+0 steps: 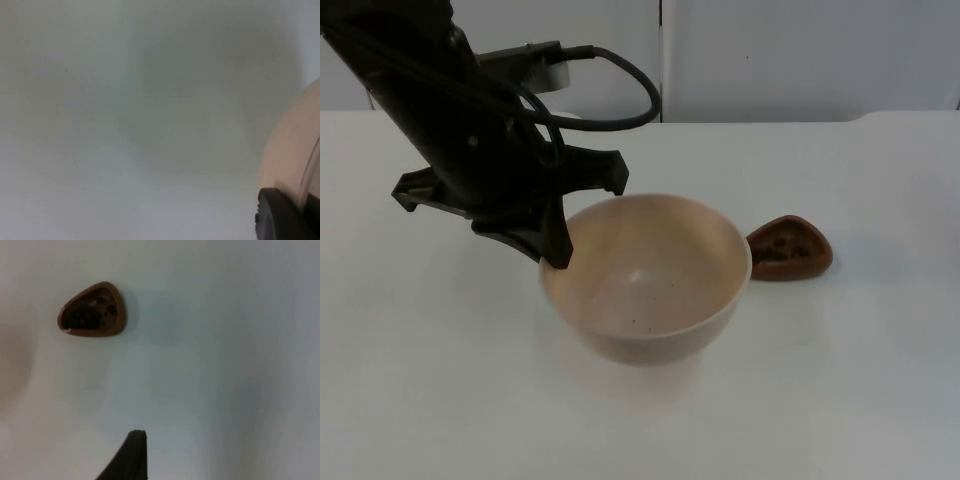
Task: Pick up the bowl with the left hand and pour the coffee beans from the cup into the bowl with the right hand.
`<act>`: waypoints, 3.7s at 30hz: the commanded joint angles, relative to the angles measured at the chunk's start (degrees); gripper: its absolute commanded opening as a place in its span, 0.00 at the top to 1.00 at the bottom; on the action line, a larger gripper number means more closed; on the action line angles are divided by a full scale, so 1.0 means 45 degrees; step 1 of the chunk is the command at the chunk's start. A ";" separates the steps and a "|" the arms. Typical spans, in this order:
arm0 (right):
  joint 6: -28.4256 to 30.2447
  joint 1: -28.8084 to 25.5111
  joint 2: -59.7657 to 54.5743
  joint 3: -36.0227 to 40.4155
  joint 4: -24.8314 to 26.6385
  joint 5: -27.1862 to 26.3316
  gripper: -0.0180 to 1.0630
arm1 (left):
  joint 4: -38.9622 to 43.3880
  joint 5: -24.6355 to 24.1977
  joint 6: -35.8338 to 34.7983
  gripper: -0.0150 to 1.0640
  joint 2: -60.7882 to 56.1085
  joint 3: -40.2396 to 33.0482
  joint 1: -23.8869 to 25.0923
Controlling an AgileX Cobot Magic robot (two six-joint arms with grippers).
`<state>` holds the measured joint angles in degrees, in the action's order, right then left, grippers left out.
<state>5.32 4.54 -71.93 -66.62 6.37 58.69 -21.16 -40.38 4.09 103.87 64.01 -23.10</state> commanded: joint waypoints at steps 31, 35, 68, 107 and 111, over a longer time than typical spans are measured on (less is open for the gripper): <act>-0.1181 0.3719 -0.8025 -0.7710 -0.1748 0.2302 0.01 | -0.0141 0.0137 -0.0018 0.99 0.0031 0.0067 -0.0062; -0.1312 0.3719 -0.8686 -0.7979 -0.1777 0.2282 0.01 | -0.0141 0.0137 -0.0018 0.99 0.0031 0.0067 -0.0062; -0.2699 0.3737 -1.2915 -0.8863 -0.2783 0.0655 0.01 | -0.0141 0.0386 -0.0018 0.99 0.0030 0.0067 -0.0062; -0.3376 0.4110 -1.4810 -0.8863 -0.3233 -0.0621 0.31 | -0.0141 0.0386 -0.0018 0.99 0.0030 0.0067 -0.0062; -0.3376 0.4110 -1.4810 -0.8863 -0.3203 -0.0704 0.41 | -0.0141 0.0386 -0.0018 0.99 0.0030 0.0067 -0.0062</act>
<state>-9.49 23.12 -138.15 -106.68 -7.41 55.86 -21.16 -39.26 4.09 104.08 64.01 -23.10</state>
